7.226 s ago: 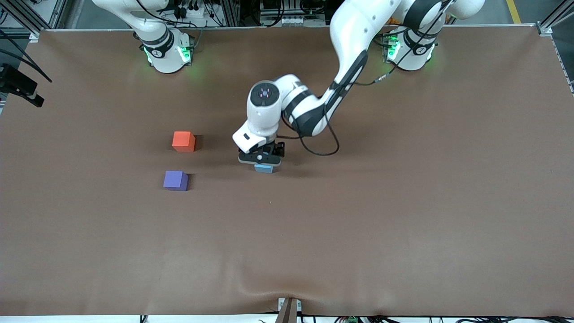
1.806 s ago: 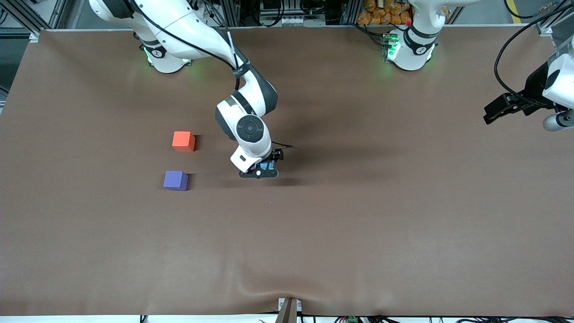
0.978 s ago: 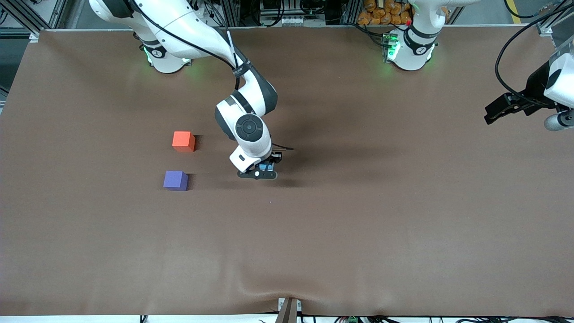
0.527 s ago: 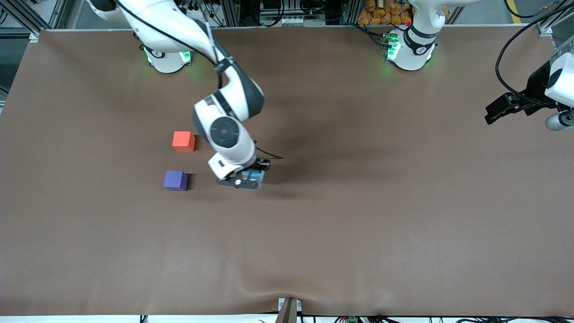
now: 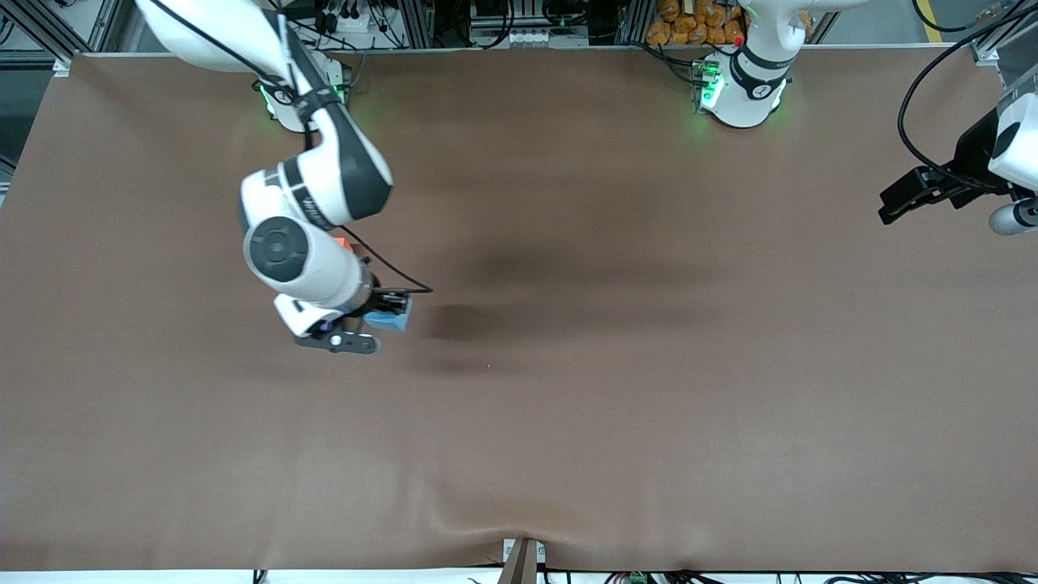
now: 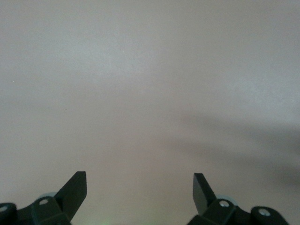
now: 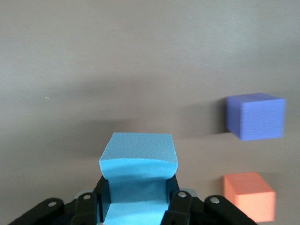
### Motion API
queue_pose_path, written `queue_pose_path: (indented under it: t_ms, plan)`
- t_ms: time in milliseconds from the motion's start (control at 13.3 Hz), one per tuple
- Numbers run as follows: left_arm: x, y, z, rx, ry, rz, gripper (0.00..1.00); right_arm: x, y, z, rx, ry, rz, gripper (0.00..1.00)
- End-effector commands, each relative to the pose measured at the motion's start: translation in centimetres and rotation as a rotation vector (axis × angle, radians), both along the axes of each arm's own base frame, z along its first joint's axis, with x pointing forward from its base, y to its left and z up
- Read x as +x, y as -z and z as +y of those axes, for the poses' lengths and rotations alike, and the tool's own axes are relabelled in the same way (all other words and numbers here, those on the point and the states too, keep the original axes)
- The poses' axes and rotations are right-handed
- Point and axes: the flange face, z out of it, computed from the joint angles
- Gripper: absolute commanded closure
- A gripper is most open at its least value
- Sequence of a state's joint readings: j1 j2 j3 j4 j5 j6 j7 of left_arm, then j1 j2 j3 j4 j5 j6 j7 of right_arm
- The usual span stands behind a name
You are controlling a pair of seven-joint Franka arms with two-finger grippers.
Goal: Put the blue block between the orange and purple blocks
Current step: 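Carry the cube with the right gripper toward the orange and purple cubes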
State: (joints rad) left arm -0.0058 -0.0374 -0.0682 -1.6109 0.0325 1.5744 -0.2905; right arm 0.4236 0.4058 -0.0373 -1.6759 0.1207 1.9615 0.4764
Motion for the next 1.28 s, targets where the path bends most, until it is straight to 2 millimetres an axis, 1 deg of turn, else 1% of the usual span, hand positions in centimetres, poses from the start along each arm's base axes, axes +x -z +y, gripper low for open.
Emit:
queue_pose_path:
  t_ms: [0, 75, 226, 301, 452, 527, 677, 753, 828, 1054, 1204]
  plan:
    - [-0.6, -0.9, 0.3, 0.022, 0.003, -0.017, 0.00, -2.9, -0.1, -3.8, 0.020, -0.017, 0.037, 0.54]
    - [-0.6, -0.9, 0.3, 0.022, 0.003, -0.017, 0.00, -3.3, 0.5, -5.8, 0.023, -0.031, 0.050, 0.54]
    - [-0.6, -0.9, 0.4, 0.022, 0.002, -0.017, 0.00, -4.5, 1.4, -8.0, 0.023, -0.041, 0.060, 0.54]
    - [-0.6, -0.9, 0.4, 0.022, 0.002, -0.017, 0.00, -4.9, 1.7, -9.6, 0.025, -0.040, 0.065, 0.54]
    - [-0.6, -0.9, 0.4, 0.022, 0.002, -0.017, 0.00, -5.5, 1.7, -12.0, 0.035, -0.061, 0.078, 0.54]
    - [-0.6, -0.9, 0.4, 0.022, 0.002, -0.017, 0.00, -5.9, 2.1, -13.1, 0.038, -0.074, 0.087, 0.54]
    - [-0.6, -0.9, 0.5, 0.022, 0.002, -0.017, 0.00, -6.3, 3.0, -14.2, 0.032, -0.076, 0.100, 0.54]
    - [-0.6, -0.9, 0.5, 0.022, 0.002, -0.017, 0.00, -6.1, 3.2, -14.8, 0.032, -0.066, 0.098, 0.54]
    - [-0.6, -0.9, 0.5, 0.022, 0.002, -0.017, 0.00, -6.4, 3.9, -15.0, 0.031, -0.061, 0.099, 0.54]
    - [-0.6, -0.8, 0.5, 0.022, 0.002, -0.014, 0.00, -7.7, 6.6, -14.9, 0.018, -0.071, 0.069, 0.54]
    - [-0.6, -0.9, 0.6, 0.022, 0.002, -0.016, 0.00, -7.7, 7.0, -15.0, 0.001, -0.100, 0.068, 0.54]
